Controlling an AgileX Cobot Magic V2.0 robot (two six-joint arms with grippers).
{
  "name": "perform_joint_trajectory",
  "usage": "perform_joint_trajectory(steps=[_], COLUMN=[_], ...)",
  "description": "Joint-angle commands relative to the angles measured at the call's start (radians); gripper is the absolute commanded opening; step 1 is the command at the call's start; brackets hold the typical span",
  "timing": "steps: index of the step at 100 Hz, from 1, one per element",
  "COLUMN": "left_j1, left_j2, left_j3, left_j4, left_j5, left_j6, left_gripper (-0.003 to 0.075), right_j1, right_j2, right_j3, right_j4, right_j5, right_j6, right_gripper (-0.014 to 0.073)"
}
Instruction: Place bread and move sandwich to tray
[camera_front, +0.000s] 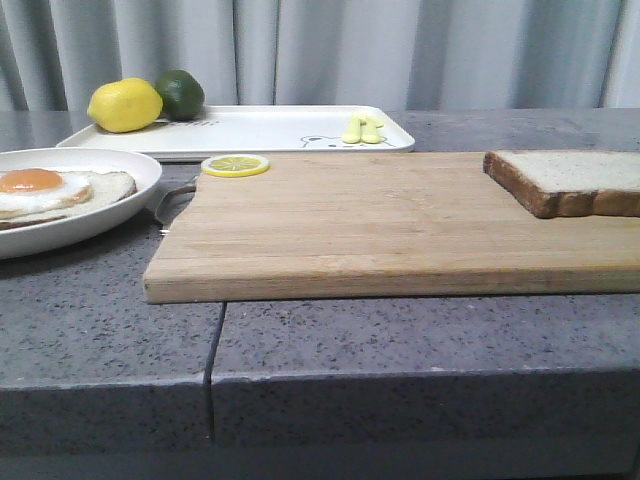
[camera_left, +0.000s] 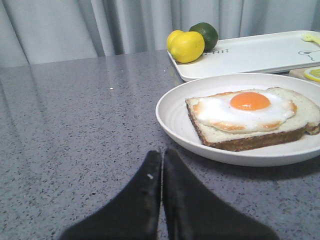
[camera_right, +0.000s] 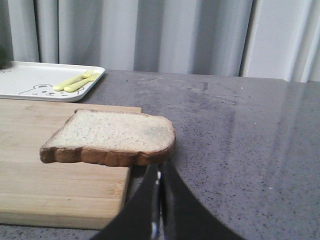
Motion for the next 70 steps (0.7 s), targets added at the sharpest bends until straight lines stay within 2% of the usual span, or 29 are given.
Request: perform_joint_trajectory(steps=[1, 40, 52, 70], left_j1=[0.003, 0.003, 0.003, 0.003], left_j2=[-0.029, -0.029, -0.029, -0.029], left_j3=[0.016, 0.016, 0.016, 0.016], left_j4=[-0.008, -0.008, -0.008, -0.008], left_j5=[-0.087, -0.087, -0.087, -0.087], left_j6=[-0.006, -0.006, -0.006, -0.006], left_gripper=[-0.002, -0.002, -0.002, -0.002], right_j1=[-0.005, -0.005, -0.005, -0.005], right_j2=[0.01, 0.01, 0.01, 0.01], right_j3=[0.002, 0.002, 0.002, 0.002], right_j4=[-0.001, -0.001, -0.087, -0.093], right_j5=[-0.082, -0.082, -0.064, -0.063], right_j6=[-0.005, -0.005, -0.083, -0.085], right_gripper=[-0.0067, -0.0067, -0.0067, -0.0067])
